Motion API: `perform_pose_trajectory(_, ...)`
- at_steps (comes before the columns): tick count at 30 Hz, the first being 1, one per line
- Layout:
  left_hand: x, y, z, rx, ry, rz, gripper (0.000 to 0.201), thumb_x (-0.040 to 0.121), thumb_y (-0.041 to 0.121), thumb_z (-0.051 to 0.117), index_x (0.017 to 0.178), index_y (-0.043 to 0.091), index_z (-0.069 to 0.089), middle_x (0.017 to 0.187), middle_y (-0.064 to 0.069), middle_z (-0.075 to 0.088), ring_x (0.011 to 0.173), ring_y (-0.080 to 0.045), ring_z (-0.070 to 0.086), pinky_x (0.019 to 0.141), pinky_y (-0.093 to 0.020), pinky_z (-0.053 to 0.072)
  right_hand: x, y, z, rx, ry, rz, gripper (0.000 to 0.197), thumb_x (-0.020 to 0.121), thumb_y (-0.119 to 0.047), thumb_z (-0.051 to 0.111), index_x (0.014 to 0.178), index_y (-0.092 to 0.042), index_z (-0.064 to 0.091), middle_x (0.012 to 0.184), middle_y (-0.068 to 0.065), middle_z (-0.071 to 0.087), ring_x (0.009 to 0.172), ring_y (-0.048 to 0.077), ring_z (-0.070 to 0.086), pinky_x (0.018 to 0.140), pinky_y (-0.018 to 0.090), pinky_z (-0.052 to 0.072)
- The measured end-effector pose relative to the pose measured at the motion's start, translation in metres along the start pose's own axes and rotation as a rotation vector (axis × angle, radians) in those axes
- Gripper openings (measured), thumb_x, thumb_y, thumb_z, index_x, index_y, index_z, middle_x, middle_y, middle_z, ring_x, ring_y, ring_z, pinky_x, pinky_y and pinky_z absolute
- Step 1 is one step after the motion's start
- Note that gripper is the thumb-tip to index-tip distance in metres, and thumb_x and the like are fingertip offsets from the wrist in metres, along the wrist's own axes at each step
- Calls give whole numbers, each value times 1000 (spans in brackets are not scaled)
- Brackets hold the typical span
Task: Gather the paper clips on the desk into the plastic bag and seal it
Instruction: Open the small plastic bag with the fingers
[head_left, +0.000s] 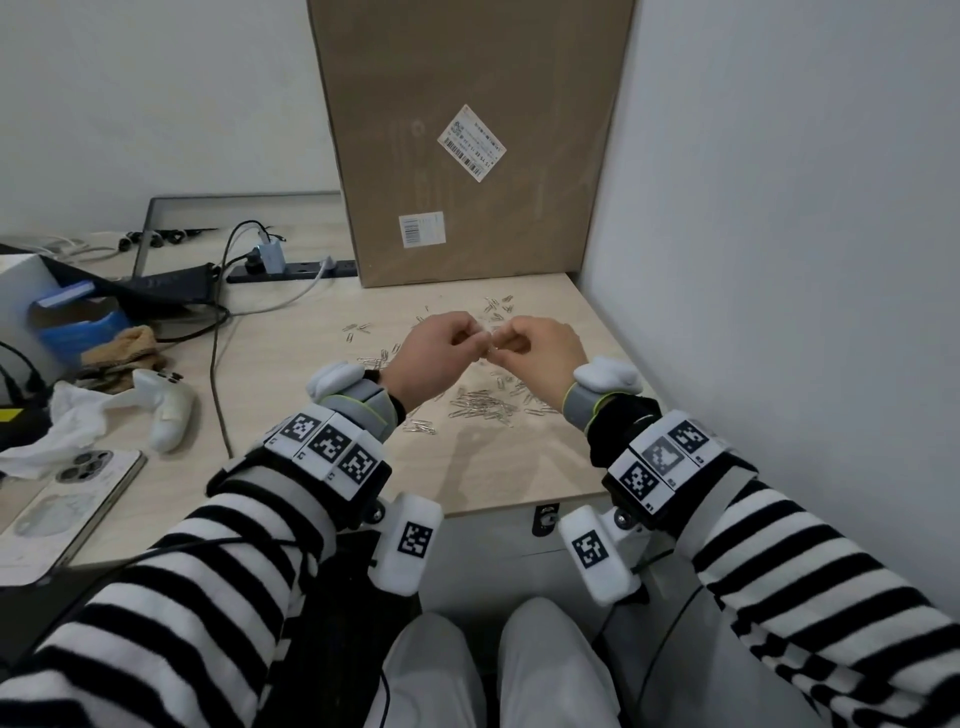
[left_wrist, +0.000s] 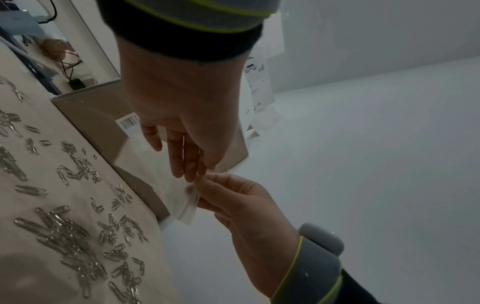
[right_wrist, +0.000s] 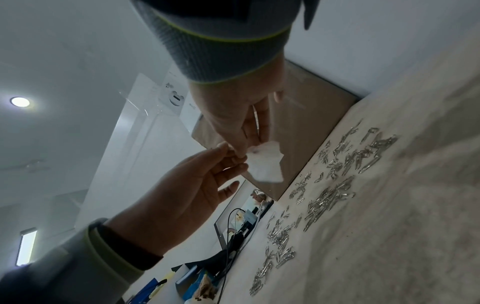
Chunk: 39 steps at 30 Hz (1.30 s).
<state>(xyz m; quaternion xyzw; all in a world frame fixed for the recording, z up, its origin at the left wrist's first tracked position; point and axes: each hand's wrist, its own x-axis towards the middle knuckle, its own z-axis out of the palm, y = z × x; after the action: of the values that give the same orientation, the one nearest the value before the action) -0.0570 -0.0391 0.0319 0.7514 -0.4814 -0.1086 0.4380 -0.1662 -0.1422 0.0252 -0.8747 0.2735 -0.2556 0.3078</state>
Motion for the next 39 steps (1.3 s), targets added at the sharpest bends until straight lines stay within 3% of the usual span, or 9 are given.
perform_pose_trajectory(7,0,1,-1,-98,19,-45,23,89,27,61,89,4,63,85,-13,69,66,-13,51,54,-22,39,-3,-8,-4,-40,-3,-40,18,87,-22,56,82,-21,73,74,2,68,69,20,60,64,31,47)
perform_pose_trajectory(11,0,3,2,-122,37,-53,19,89,24,63,91,5,62,84,-4,68,55,1,50,45,-7,34,-3,-9,-7,103,43,27,16,85,-17,60,77,-17,73,76,2,71,78,21,69,70,32,54)
perform_pose_trajectory(15,1,6,1,-120,60,-46,14,89,22,61,88,8,61,81,-3,67,47,8,48,43,-4,32,-2,-7,-7,248,32,56,9,79,-16,68,71,-21,71,73,3,72,81,22,71,77,40,58)
perform_pose_trajectory(19,2,11,-2,-42,65,-8,13,90,18,58,87,7,64,81,-5,69,67,-8,58,57,-13,42,0,-4,-7,327,48,70,11,77,-18,73,69,-23,69,79,3,72,83,21,69,82,39,56)
perform_pose_trajectory(22,2,11,-3,85,68,23,12,89,17,57,83,9,63,80,-7,71,78,-21,66,73,-33,53,-1,-4,-6,310,74,67,10,80,-21,72,71,-22,67,72,-4,66,69,10,60,68,27,50)
perform_pose_trajectory(25,2,11,-3,342,136,73,14,88,19,53,82,8,61,79,-8,68,78,-27,61,70,-39,50,-2,-3,-7,61,114,51,8,82,-24,62,74,-22,63,67,-10,59,64,10,57,59,24,44)
perform_pose_trajectory(29,1,8,-11,522,231,86,11,83,19,52,79,11,57,76,-7,65,75,-31,57,63,-32,34,0,3,-15,-66,165,88,7,80,-27,56,74,-23,59,67,-10,59,75,22,63,70,35,52)
perform_pose_trajectory(36,-4,14,1,223,232,-43,25,83,35,58,90,12,51,72,4,55,74,-22,55,68,-36,45,-2,-8,-2,191,174,16,5,84,-20,58,78,-20,57,79,2,70,72,17,63,65,29,48)
perform_pose_trajectory(39,-5,13,4,191,193,-124,28,82,31,59,98,11,49,77,-1,61,78,-25,58,71,-38,48,-4,-10,0,230,194,6,4,85,-19,57,81,-19,56,81,2,71,67,13,59,63,26,45)
